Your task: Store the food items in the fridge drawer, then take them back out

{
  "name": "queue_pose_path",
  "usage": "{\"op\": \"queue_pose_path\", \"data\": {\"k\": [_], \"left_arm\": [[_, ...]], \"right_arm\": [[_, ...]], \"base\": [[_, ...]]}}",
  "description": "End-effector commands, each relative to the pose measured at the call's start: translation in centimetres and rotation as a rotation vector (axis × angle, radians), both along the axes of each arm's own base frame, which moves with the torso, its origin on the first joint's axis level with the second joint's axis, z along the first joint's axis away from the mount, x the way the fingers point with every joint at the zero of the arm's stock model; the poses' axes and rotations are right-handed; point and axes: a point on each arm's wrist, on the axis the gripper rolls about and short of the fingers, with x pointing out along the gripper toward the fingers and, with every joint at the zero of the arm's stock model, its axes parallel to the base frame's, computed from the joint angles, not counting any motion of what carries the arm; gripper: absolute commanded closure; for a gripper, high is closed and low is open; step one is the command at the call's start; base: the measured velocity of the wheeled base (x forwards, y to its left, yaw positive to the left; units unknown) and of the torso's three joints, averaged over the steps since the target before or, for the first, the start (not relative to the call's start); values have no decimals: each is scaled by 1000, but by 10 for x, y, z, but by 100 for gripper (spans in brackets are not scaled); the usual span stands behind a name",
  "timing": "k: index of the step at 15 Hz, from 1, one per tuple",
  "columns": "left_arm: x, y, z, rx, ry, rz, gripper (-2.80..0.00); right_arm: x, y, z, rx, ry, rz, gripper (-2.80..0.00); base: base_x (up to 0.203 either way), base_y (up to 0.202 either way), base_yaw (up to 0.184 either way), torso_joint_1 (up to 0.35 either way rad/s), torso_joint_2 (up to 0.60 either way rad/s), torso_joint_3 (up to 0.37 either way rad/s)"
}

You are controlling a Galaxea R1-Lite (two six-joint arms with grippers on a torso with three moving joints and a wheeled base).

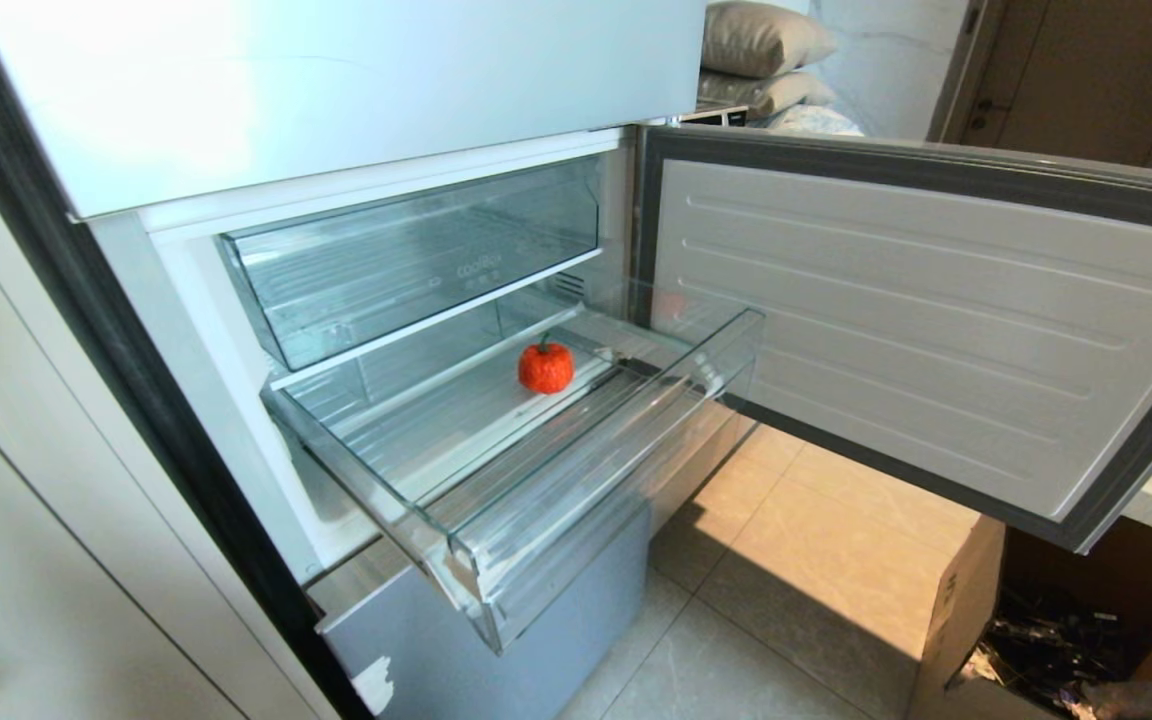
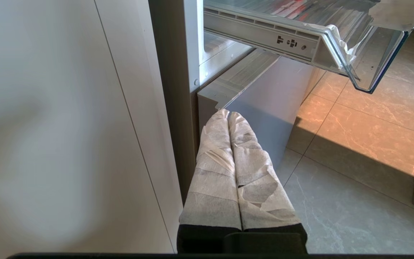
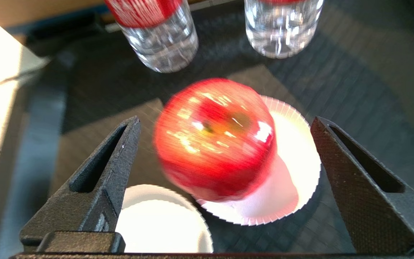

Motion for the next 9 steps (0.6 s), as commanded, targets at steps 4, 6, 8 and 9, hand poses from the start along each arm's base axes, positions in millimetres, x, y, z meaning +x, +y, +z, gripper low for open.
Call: {"op": "queue_pose_path", "data": {"k": [4,6,8,9], "left_arm": [[0,0,0,0,0,-1,0],[0,0,0,0,0,0,0],[0,0,0,0,1,-1,0],[0,0,0,-1,0,0,0]], "right_arm": [[-26,38,64,-87,-63,3,-16],[-50,71,94,-121,-90,-2,0],[-82,111,121,-165,-119,-11,0],[-101,137,134,-196,-140,-13,0]], "base": [[0,0,0,0,0,0],[0,0,0,0,0,0],[0,0,0,0,0,0],[0,0,0,0,0,0]]}}
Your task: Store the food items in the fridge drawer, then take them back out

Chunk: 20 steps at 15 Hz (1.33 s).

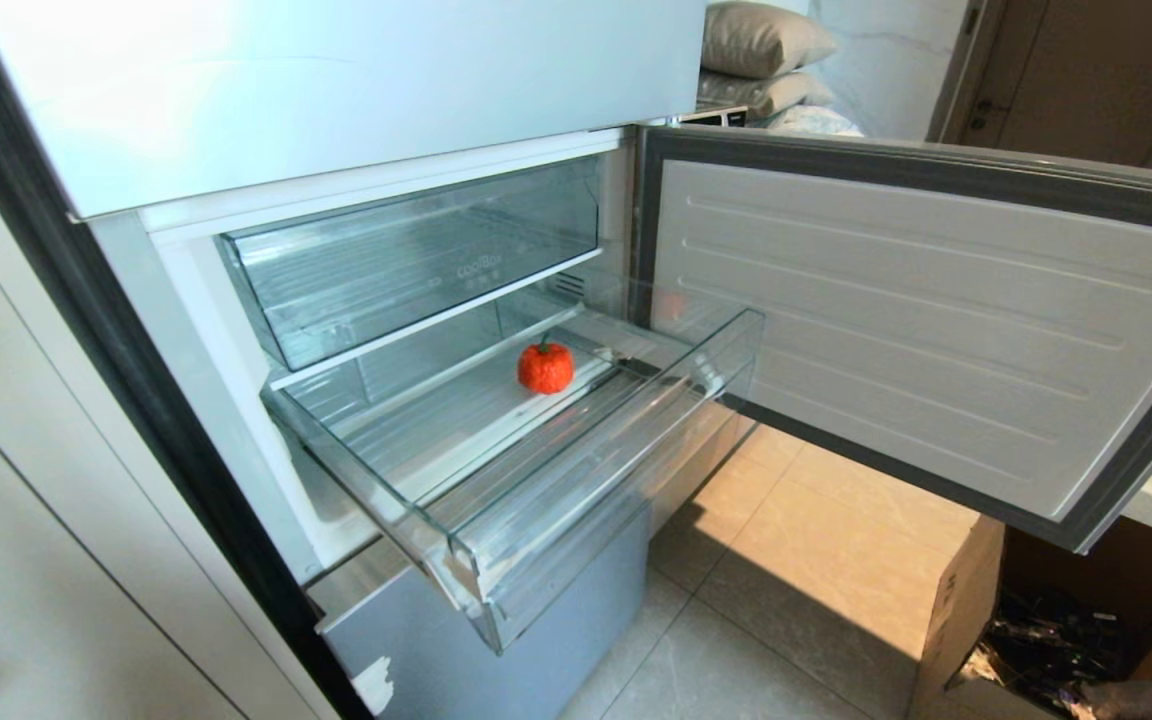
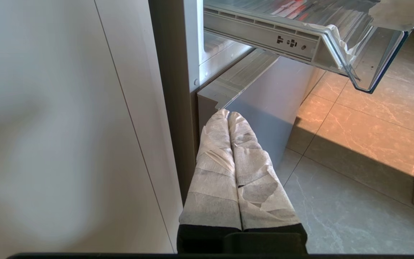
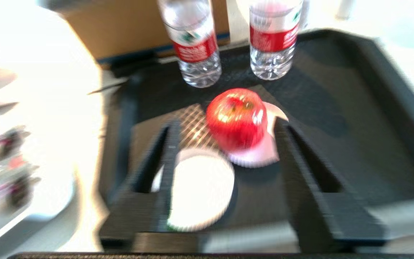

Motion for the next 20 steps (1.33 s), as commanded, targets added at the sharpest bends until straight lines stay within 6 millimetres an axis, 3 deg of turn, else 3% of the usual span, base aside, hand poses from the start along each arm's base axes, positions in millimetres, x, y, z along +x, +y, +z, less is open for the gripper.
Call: {"op": "queue_pose_path", "data": {"k": [1,3,4,8,10,13,15,16,20], "left_arm": [[0,0,0,-1,1,1,0],[0,0,0,0,1,1,0],[0,0,0,-1,2,1,0],[0,0,0,0,1,1,0],[0,0,0,-1,1,1,0],[0,0,0,-1,1,1,0],[0,0,0,0,1,1,0],[0,0,0,0,1,1,0],[0,0,0,0,1,0,0]], "right_arm": [[-45,65,48,-125,-85,-1,0],[-79,122,56,-200,-134,23,0],[-91,150,47,-220,-146,61,0],[-107,244,-11,-241,-155,491,0],[-140,278,-41,-273,-175,729,0],[-193,286,-96,-295,-92,871,0],[-203,284,-146,-287,74,914,0],[-202,284,-160,-287,114,917,0],[-209,287,-172,-343,51,858,0]], "base": [[0,0,0,0,0,0],[0,0,0,0,0,0],[0,0,0,0,0,0],[0,0,0,0,0,0],[0,0,0,0,0,0],[0,0,0,0,0,0],[0,0,0,0,0,0],[0,0,0,0,0,0],[0,0,0,0,0,0]]}}
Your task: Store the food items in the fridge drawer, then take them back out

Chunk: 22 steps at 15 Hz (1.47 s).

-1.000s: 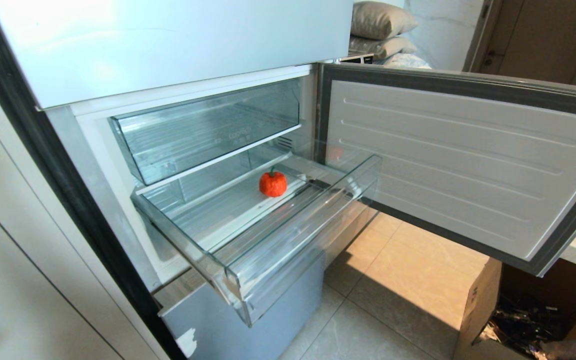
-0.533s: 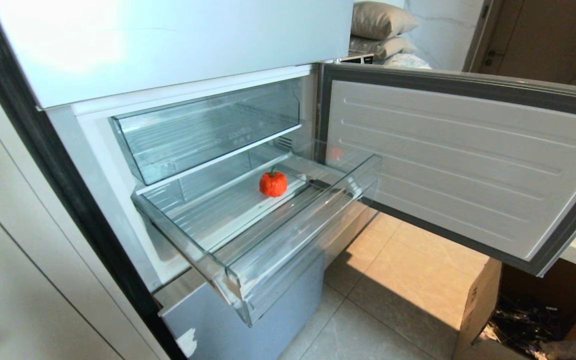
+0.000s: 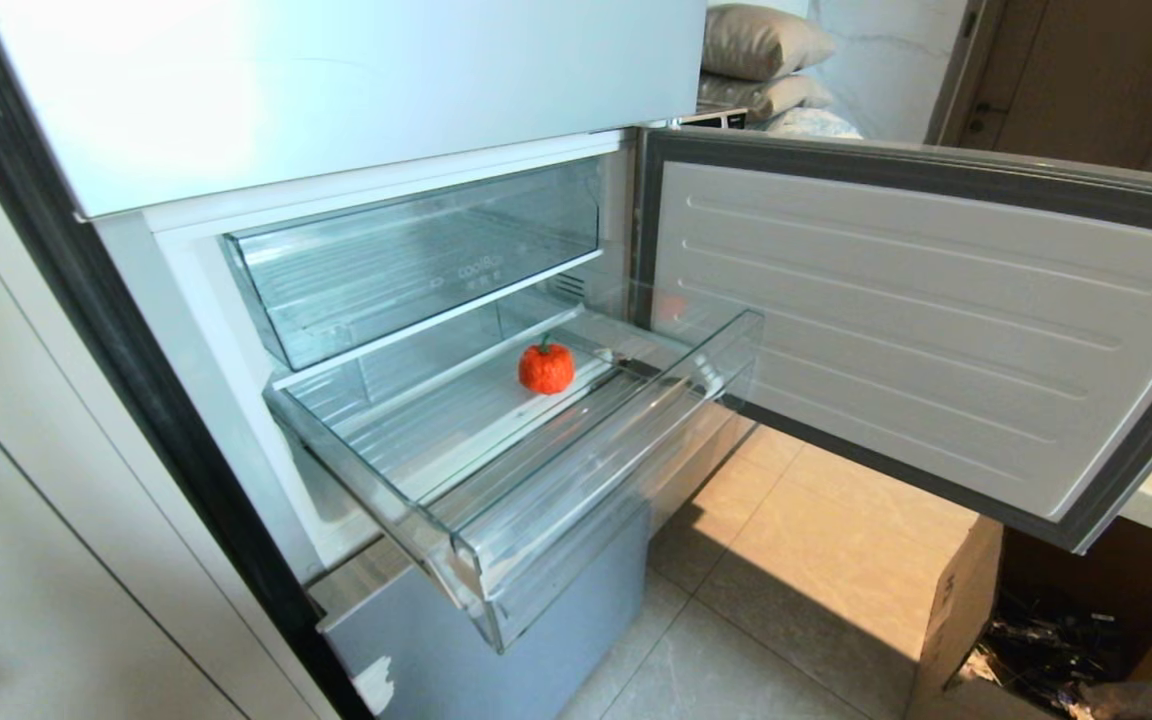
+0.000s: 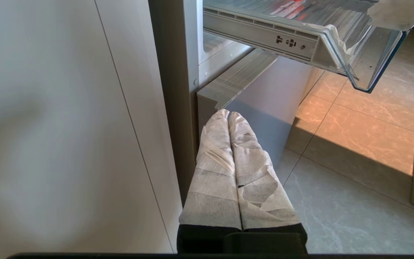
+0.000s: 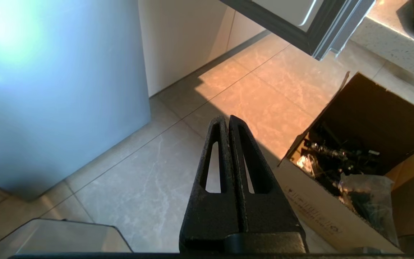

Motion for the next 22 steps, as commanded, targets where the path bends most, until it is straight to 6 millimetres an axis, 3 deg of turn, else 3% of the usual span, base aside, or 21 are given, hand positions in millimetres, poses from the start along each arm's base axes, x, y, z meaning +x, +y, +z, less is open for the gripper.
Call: {"op": "queue_pose_path", "data": {"k": [1,3,13,22], "left_arm": [[0,0,0,-1,1,1,0],[0,0,0,-1,0,0,0],[0,0,0,-1,-1,0,0],[0,0,0,-1,-1,0,0]], "right_arm": [[-12,1,-8,-5,-105,-8,0],[-19,1,-13,-13,-188,8,0],[-19,1,-15,34,-173,-11,0],[-19,1,-15,58,-174,-18,0]], "base": [[0,0,0,0,0,0],[0,0,0,0,0,0],[0,0,0,0,0,0],[1,-6,157,2,3,2]]}}
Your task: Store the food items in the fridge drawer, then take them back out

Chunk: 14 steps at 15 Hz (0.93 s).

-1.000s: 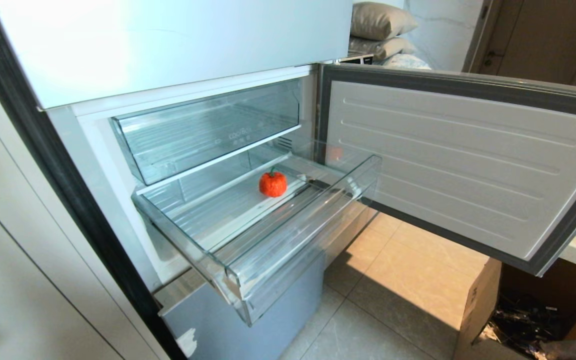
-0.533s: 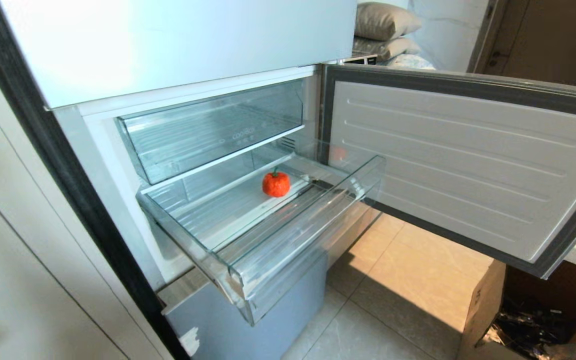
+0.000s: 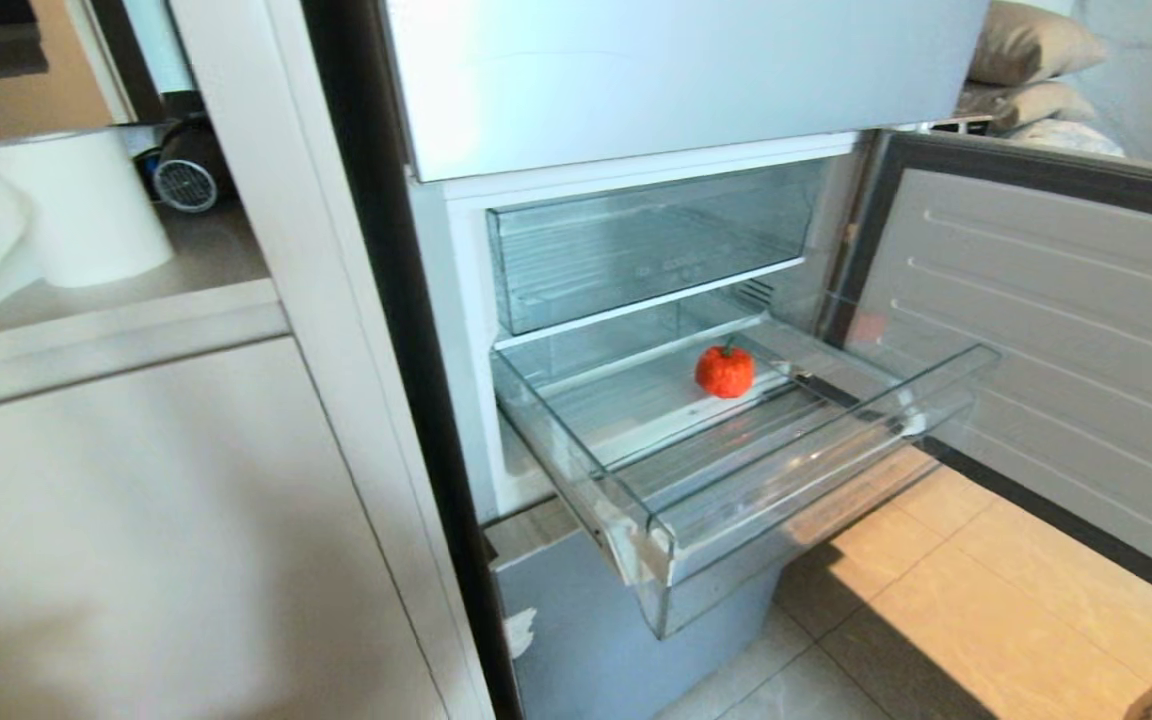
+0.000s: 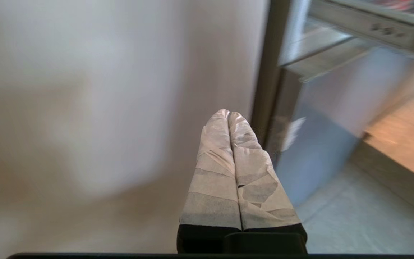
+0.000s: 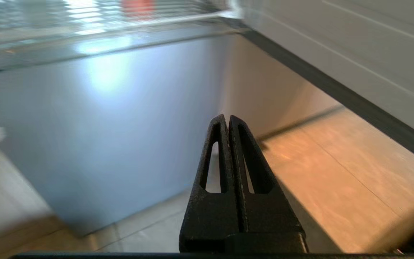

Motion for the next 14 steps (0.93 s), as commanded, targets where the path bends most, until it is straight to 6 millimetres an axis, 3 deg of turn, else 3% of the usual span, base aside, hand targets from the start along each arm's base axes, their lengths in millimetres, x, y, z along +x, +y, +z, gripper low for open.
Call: {"op": "queue_pose_path", "data": {"k": [1,8,14], "left_arm": [[0,0,0,0,1,0,0],[0,0,0,0,-1,1,0],[0,0,0,0,1,1,0]], "right_arm": [[0,0,0,14,1,-4,0],[0,0,0,44,-2,-12,0],[0,0,0,44,-2,-13,0]], "base": [[3,-6,177,6,2,-2],[2,-7,162,3,3,4],[1,-1,11,1,0,0]]}}
